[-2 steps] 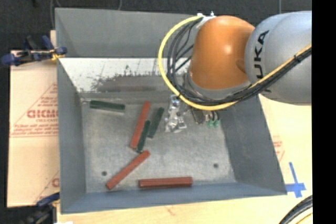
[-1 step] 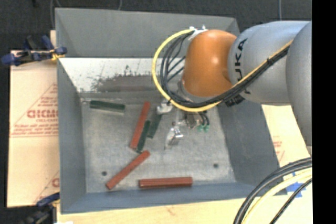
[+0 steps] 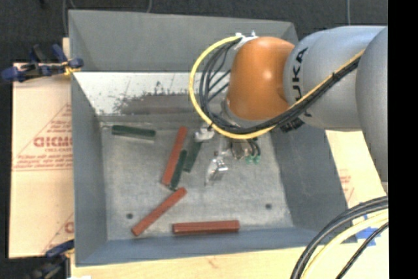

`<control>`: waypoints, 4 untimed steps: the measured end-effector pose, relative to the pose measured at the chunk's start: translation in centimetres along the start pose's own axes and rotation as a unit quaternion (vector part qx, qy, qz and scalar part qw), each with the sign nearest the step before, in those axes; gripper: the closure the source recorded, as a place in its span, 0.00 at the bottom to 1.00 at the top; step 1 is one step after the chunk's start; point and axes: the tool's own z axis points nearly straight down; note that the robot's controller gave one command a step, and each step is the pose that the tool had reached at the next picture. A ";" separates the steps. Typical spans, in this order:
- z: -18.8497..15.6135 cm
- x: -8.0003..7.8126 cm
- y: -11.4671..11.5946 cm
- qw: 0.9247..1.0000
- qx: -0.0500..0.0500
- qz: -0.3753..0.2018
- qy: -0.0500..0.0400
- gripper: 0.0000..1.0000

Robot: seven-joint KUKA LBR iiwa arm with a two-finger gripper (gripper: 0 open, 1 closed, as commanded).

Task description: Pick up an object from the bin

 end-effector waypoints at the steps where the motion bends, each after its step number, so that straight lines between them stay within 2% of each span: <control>1: 6.0 -1.0 4.2 0.998 0.007 -0.061 -0.004 1.00; 2: 6.0 -1.0 4.2 0.998 0.007 -0.061 -0.004 1.00; 3: 5.7 -0.8 4.0 0.998 0.003 -0.059 -0.008 1.00; 4: 5.2 -2.0 3.1 0.999 -0.002 -0.035 -0.002 1.00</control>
Offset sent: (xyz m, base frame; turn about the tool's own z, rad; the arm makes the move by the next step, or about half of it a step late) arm 0.0000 0.0000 0.0000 0.0000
